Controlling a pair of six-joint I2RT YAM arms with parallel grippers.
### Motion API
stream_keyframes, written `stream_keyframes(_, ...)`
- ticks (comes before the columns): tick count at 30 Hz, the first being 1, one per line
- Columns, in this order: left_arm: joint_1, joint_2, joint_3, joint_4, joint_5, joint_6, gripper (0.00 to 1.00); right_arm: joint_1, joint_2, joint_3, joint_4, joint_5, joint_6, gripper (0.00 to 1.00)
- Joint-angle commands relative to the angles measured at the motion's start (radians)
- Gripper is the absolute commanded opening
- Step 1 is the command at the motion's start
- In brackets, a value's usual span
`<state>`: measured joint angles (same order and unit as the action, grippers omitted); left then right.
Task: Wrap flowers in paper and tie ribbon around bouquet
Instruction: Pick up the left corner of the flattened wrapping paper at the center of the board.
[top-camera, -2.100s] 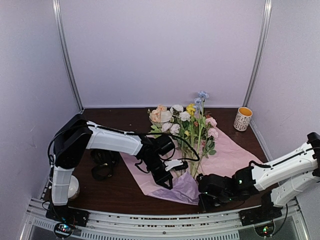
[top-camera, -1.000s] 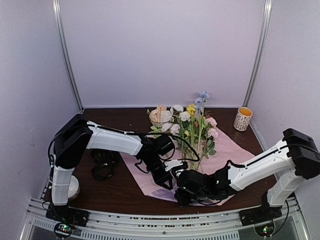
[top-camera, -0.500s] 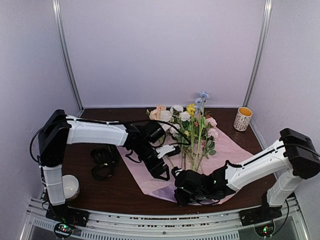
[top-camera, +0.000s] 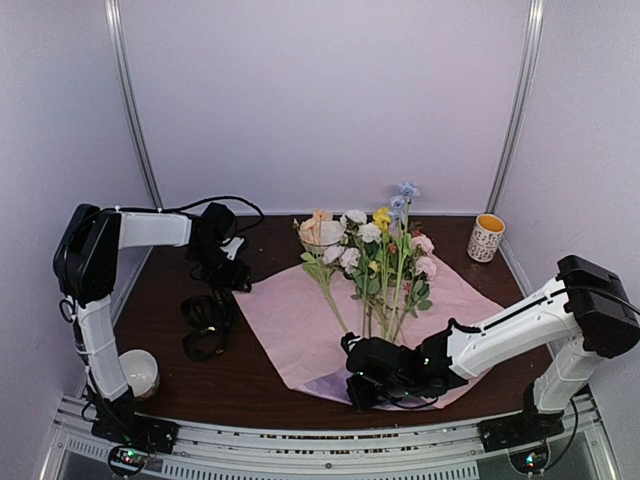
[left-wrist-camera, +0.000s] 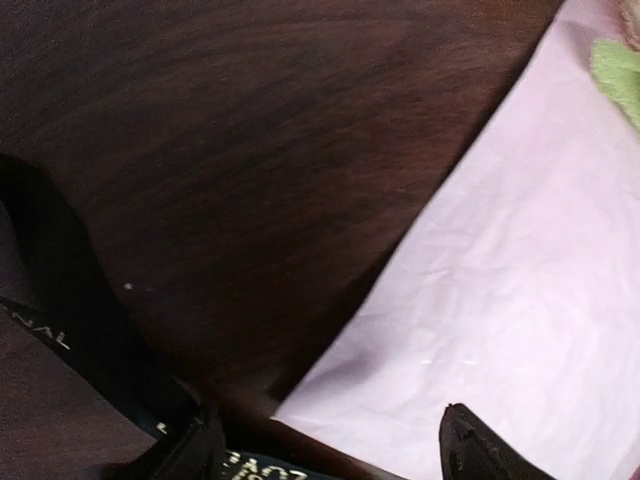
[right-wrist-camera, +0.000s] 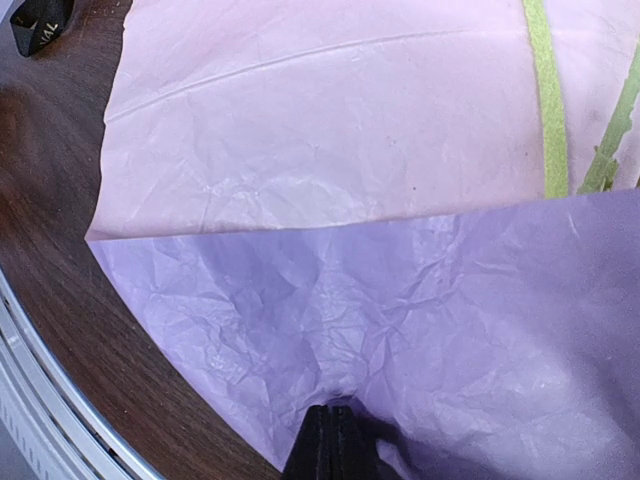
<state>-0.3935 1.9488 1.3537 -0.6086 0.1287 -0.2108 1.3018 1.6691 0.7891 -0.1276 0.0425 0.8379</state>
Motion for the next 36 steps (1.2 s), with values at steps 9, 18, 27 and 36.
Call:
stream_keyframes(9, 0.036, 0.075, 0.020, -0.002, 0.154, 0.011, 0.75, -0.001, 0.041, -0.017, -0.064, -0.031, -0.001, 0.00)
stream_keyframes(18, 0.015, 0.077, 0.002, 0.029, 0.277, 0.008, 0.52, -0.001, 0.035, -0.021, -0.060, -0.029, 0.003, 0.00)
stream_keyframes(27, 0.014, 0.016, 0.011, 0.008, 0.125, 0.018, 0.67, -0.001, 0.040, -0.014, -0.070, -0.029, 0.004, 0.00)
stream_keyframes(36, 0.014, 0.187, 0.205, -0.222, 0.035, 0.121, 0.81, -0.001, 0.042, -0.012, -0.073, -0.027, 0.006, 0.00)
